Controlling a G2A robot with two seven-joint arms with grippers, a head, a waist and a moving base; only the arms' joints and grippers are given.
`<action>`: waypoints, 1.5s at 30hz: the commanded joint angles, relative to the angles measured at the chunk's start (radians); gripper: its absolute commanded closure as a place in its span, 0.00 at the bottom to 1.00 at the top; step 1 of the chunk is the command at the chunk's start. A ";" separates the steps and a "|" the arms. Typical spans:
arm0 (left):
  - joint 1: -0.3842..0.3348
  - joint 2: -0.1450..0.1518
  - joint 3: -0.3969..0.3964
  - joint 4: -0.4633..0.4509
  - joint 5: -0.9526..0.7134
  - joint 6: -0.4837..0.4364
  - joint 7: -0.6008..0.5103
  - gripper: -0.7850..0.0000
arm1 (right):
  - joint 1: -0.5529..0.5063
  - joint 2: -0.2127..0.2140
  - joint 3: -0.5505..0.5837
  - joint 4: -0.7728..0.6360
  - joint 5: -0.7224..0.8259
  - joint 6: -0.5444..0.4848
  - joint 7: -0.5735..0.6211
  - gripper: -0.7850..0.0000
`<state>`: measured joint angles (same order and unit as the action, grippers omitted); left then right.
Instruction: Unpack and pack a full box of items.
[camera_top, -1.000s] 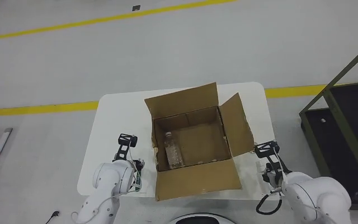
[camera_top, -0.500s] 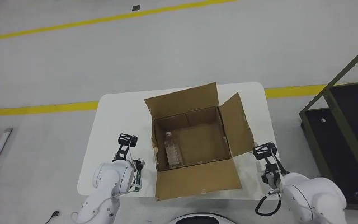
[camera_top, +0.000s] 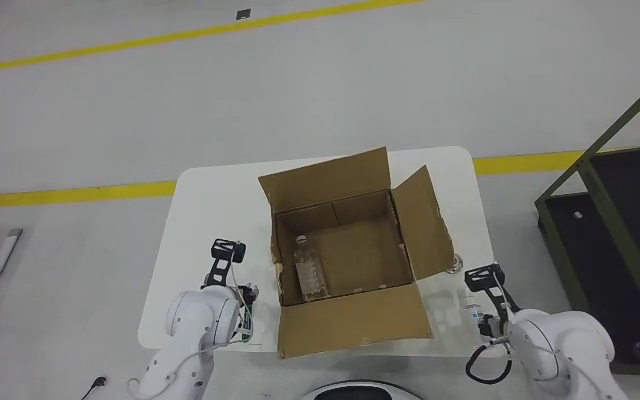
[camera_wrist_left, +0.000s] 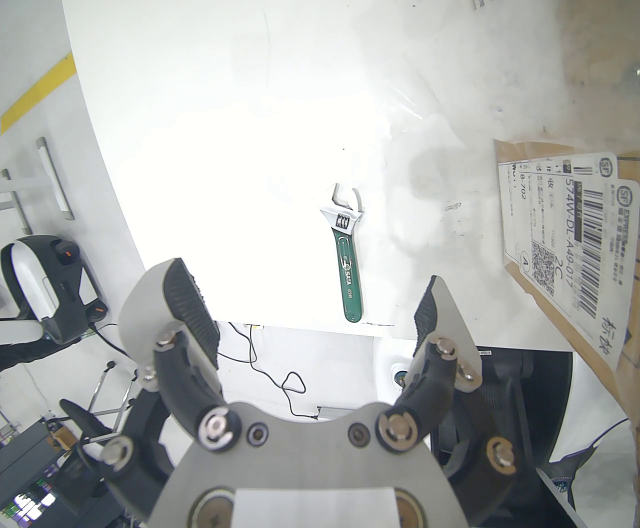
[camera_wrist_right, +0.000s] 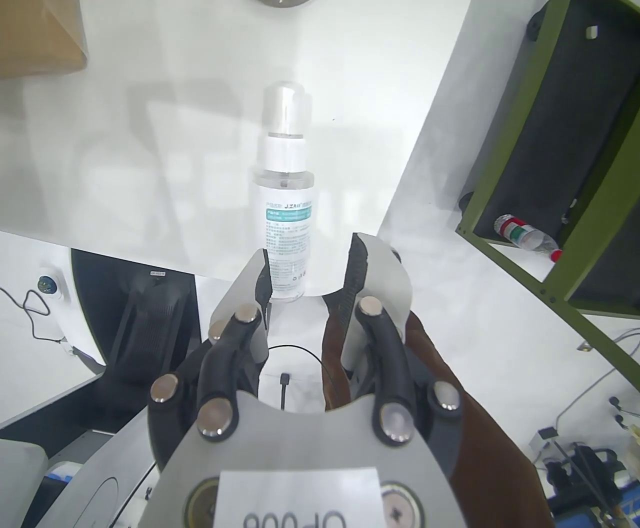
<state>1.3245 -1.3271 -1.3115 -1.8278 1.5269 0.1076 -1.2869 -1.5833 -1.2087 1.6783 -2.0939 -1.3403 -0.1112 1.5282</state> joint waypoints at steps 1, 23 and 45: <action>0.000 0.000 0.000 0.000 0.000 0.000 0.000 0.00 | 0.003 0.000 -0.007 0.019 0.003 0.003 -0.007 0.56; 0.000 0.000 0.000 0.000 0.000 0.000 0.000 0.00 | 0.048 0.005 -0.057 0.142 0.028 0.029 -0.055 0.38; 0.000 0.000 0.000 0.000 0.000 0.000 0.000 0.00 | 0.051 0.013 -0.075 0.186 0.027 0.046 -0.069 0.53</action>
<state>1.3245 -1.3271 -1.3115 -1.8278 1.5269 0.1076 -1.2869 -1.5328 -1.1957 1.6054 -1.9091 -1.3135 -0.0656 1.4586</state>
